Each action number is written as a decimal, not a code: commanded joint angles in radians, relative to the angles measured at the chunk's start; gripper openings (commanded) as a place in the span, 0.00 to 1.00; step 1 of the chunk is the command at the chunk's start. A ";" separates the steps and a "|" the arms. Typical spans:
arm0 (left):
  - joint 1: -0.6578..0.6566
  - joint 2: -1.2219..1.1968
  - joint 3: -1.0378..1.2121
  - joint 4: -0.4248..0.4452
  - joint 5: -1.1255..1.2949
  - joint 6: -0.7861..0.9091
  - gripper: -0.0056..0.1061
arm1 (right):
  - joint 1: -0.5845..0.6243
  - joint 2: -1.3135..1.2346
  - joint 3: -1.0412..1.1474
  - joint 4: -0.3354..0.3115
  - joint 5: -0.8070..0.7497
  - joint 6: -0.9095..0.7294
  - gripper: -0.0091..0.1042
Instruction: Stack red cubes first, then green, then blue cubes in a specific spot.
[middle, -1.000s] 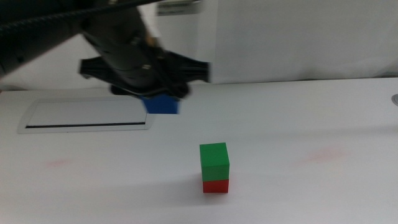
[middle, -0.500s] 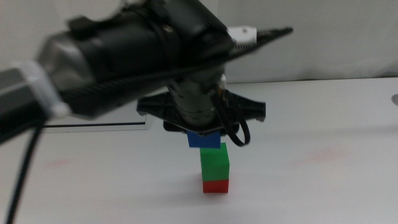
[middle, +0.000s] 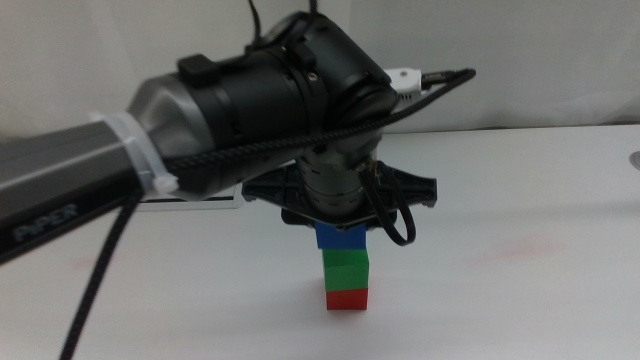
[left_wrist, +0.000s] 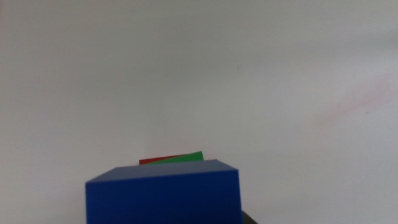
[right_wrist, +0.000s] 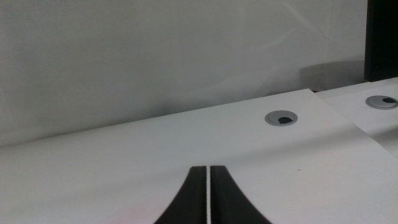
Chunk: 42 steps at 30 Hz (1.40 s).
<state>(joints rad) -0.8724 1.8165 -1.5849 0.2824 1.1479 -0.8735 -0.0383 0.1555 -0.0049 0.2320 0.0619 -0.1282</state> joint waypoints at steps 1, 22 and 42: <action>-0.006 0.018 -0.006 -0.012 -0.004 -0.025 0.02 | 0.000 -0.001 0.041 -0.008 -0.009 -0.003 0.06; -0.004 0.086 -0.006 -0.028 -0.001 -0.009 0.02 | 0.000 -0.001 0.041 -0.008 -0.011 -0.003 0.06; -0.004 0.075 -0.006 0.034 -0.022 0.057 0.87 | 0.000 -0.001 0.041 -0.010 -0.015 -0.003 0.06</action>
<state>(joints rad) -0.8724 1.9034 -1.5866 0.3027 1.1342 -0.8118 -0.0383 0.1555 -0.0049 0.2320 0.0619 -0.1282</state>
